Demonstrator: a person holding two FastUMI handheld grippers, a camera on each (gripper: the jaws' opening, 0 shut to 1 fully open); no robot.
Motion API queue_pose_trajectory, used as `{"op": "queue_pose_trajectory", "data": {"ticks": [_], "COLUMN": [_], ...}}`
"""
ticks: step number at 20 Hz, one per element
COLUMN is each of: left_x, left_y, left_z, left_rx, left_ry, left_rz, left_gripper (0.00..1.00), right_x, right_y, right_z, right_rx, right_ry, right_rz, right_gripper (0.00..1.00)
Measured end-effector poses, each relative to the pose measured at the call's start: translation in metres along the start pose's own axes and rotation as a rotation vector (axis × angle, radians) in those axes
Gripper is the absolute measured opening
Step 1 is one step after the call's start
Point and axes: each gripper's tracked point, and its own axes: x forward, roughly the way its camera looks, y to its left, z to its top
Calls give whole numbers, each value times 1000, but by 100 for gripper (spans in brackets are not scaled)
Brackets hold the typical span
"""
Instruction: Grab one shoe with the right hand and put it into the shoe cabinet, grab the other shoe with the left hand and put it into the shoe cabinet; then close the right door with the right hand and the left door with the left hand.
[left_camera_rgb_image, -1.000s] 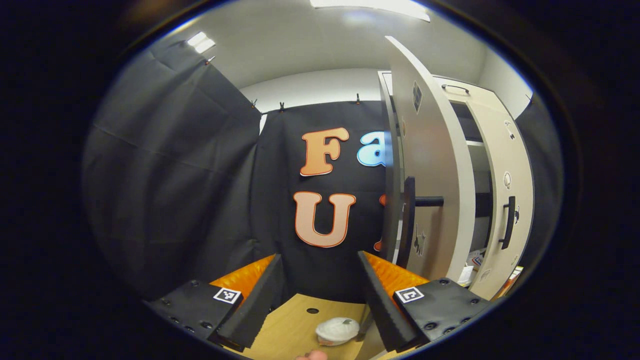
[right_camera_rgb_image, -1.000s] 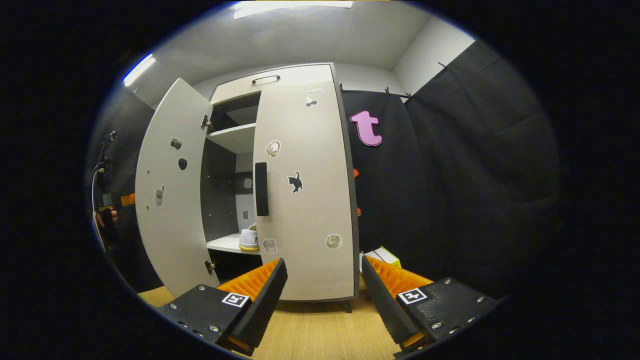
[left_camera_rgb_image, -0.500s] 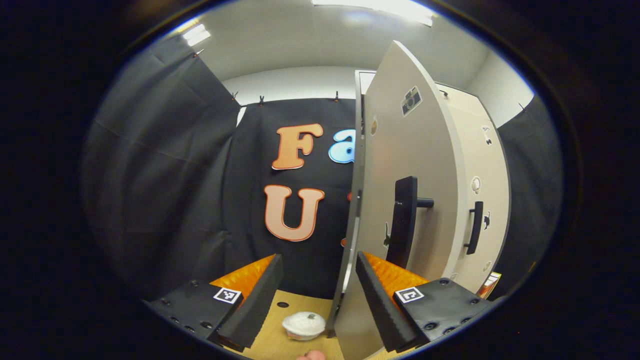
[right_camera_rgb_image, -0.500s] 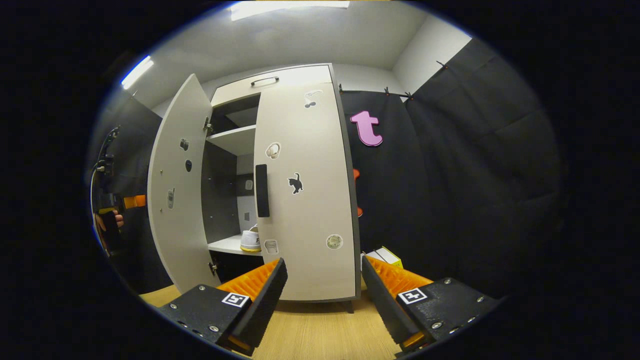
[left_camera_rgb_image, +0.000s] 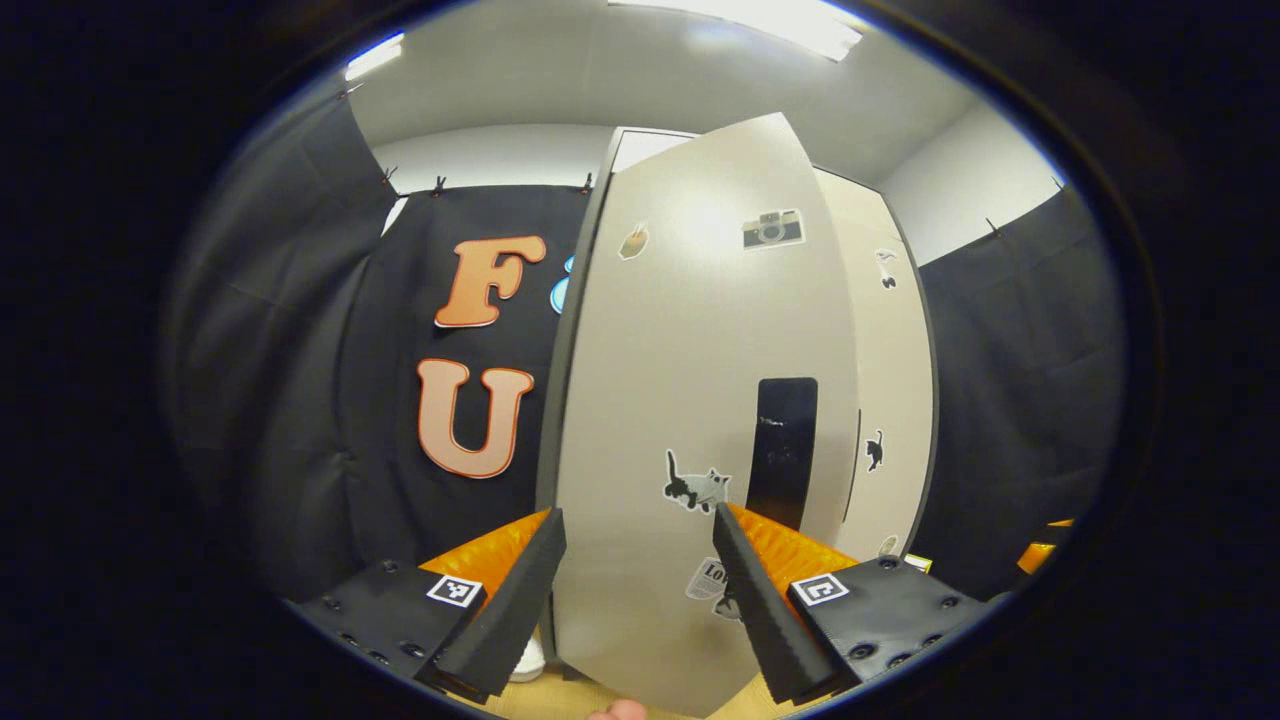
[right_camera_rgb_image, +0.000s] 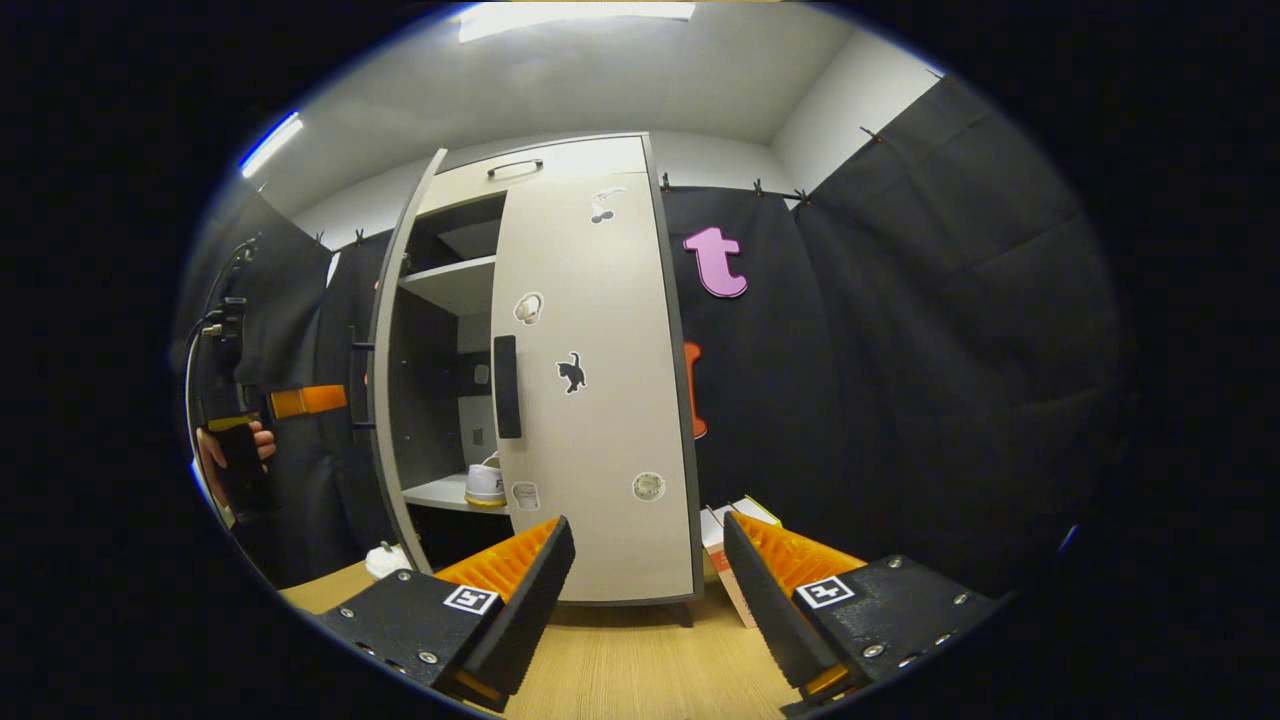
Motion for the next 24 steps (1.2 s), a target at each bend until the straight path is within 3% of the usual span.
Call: {"op": "queue_pose_trajectory", "data": {"ticks": [2, 5, 8, 9, 10, 12, 18, 24], "left_x": [9, 22, 34, 38, 42, 51, 83, 101], "left_y": [-20, -39, -38, -38, -41, -43, -56, -59], "left_z": [-3, -12, -15, -14, -15, -18, -27, -35], "left_rx": [7, 1, 18, 8, -4, -21, 18, -22], "left_ry": [1, 27, 25, 25, 33, 46, 41, 59], "left_rz": [-37, -71, -46, -47, -50, -59, -34, -44], "left_gripper": [99, 94, 94, 99, 94, 99, 96, 96], "right_x": [-1, -3, -4, -5, -5, -6, -7, -3], "right_y": [-4, -9, -14, -15, -17, -21, -31, -31], "right_z": [1, 2, 5, 5, 6, 8, 9, 6], "right_rx": [-4, 2, 2, 0, -2, -1, 9, 5], "right_ry": [-2, -3, -9, -10, -13, -19, -23, -18], "right_rz": [-13, -27, -40, -44, -47, -56, -75, -78], "right_gripper": [93, 93, 93, 93, 93, 93, 93, 93]}}
